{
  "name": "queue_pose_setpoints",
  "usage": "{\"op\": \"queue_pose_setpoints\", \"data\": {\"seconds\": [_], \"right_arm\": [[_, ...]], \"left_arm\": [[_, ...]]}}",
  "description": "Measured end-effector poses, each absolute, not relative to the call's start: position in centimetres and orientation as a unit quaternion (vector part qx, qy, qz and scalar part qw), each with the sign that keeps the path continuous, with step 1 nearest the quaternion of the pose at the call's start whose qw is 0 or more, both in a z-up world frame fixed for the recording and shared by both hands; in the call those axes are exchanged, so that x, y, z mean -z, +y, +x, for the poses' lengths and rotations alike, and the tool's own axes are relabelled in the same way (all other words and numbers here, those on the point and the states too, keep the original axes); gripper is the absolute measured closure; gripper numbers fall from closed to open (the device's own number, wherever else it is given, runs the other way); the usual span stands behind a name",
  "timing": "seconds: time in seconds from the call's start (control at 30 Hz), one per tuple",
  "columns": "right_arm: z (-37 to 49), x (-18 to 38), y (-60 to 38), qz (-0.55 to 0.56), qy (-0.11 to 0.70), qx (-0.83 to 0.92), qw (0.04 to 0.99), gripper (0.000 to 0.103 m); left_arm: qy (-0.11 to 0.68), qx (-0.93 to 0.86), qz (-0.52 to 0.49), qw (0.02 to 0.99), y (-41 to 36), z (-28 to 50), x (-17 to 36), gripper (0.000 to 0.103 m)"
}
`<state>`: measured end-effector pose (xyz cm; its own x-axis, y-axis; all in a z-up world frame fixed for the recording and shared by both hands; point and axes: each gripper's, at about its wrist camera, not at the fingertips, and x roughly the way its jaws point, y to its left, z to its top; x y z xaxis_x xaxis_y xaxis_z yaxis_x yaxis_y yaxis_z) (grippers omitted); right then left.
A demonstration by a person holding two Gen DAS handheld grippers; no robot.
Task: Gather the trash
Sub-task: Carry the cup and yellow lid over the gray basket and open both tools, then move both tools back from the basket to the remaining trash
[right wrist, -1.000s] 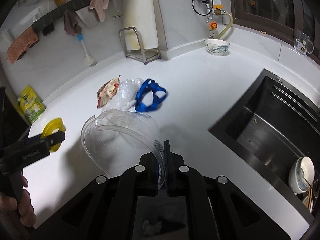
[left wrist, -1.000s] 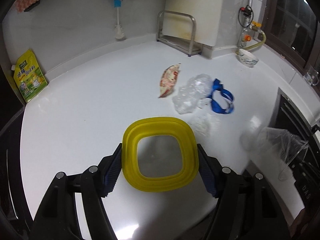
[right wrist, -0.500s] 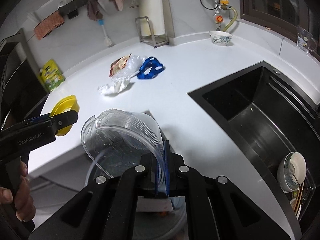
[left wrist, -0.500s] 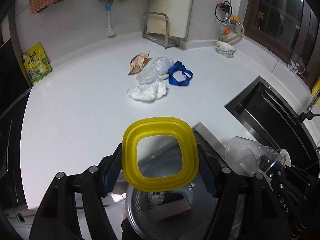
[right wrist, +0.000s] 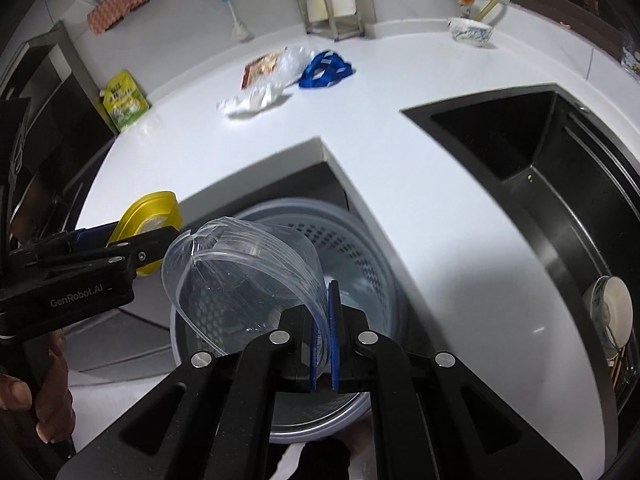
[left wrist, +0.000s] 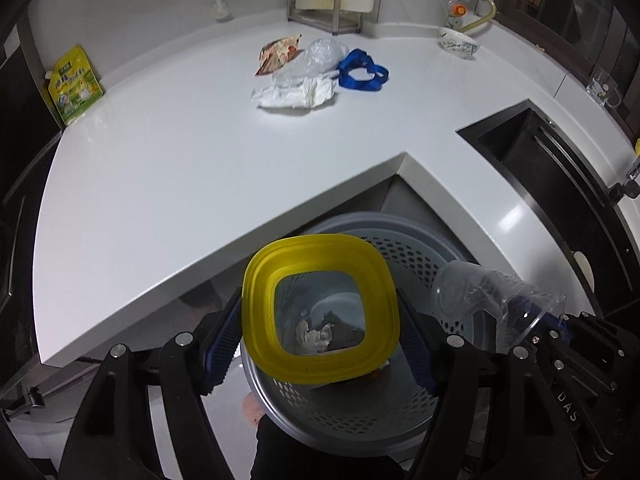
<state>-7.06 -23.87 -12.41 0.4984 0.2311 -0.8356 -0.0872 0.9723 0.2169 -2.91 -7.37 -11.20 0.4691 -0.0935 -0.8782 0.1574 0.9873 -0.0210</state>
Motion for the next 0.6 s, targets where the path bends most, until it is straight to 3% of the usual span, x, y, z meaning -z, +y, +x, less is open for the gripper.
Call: {"op": "queue_pose_setpoints", "data": {"seconds": [0.17, 0.23, 0.3, 0.6], "right_arm": [[-6.9, 13.3, -23.5, 0.066, 0.512, -0.088, 0.852, 0.096], [-6.9, 13.4, -23.5, 0.063, 0.515, -0.086, 0.850, 0.085], [-7.0, 13.2, -23.5, 0.061, 0.511, -0.080, 0.854, 0.063], [-7.0, 12.4, -23.7, 0.066, 0.508, -0.077, 0.855, 0.062]], "left_arm": [[0.522, 0.073, 0.027, 0.849, -7.0, -3.0, 11.8, 0.027], [0.523, 0.069, 0.028, 0.849, -6.7, -3.0, 11.7, 0.017], [0.525, 0.066, 0.024, 0.848, -6.3, -3.0, 11.7, 0.012], [0.519, 0.048, 0.016, 0.853, -4.8, -3.0, 10.7, 0.011]]}}
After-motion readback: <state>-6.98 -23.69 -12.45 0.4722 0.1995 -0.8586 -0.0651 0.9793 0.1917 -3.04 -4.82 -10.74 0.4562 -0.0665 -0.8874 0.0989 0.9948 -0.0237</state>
